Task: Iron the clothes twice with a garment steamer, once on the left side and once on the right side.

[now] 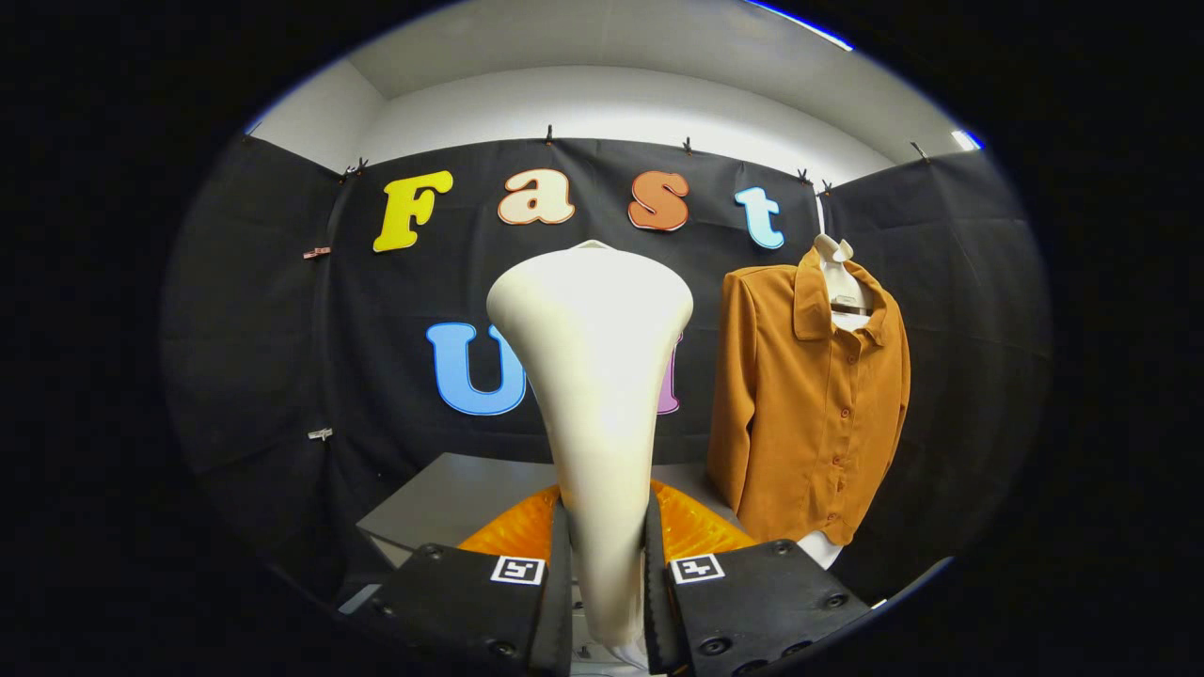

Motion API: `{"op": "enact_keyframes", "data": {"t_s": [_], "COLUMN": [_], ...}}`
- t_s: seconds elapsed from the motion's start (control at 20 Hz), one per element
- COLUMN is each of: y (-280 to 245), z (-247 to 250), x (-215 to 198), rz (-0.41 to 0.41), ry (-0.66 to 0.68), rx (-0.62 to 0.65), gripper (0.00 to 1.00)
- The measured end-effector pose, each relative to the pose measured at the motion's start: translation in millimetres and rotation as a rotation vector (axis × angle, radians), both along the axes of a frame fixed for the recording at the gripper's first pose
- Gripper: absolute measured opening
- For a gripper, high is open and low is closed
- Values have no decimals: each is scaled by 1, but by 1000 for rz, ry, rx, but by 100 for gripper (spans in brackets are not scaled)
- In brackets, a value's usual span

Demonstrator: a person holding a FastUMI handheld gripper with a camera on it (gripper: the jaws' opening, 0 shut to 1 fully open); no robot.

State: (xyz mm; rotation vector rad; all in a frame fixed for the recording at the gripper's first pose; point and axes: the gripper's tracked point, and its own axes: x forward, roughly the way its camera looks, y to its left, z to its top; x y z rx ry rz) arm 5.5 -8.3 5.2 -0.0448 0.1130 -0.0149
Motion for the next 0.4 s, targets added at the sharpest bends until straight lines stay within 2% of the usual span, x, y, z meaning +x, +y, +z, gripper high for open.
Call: {"op": "enact_keyframes", "data": {"t_s": [0.4], "y": [2], "z": [1], "x": [3], "rz": [5], "ry": [-8], "rx": [-5], "gripper": [34]}}
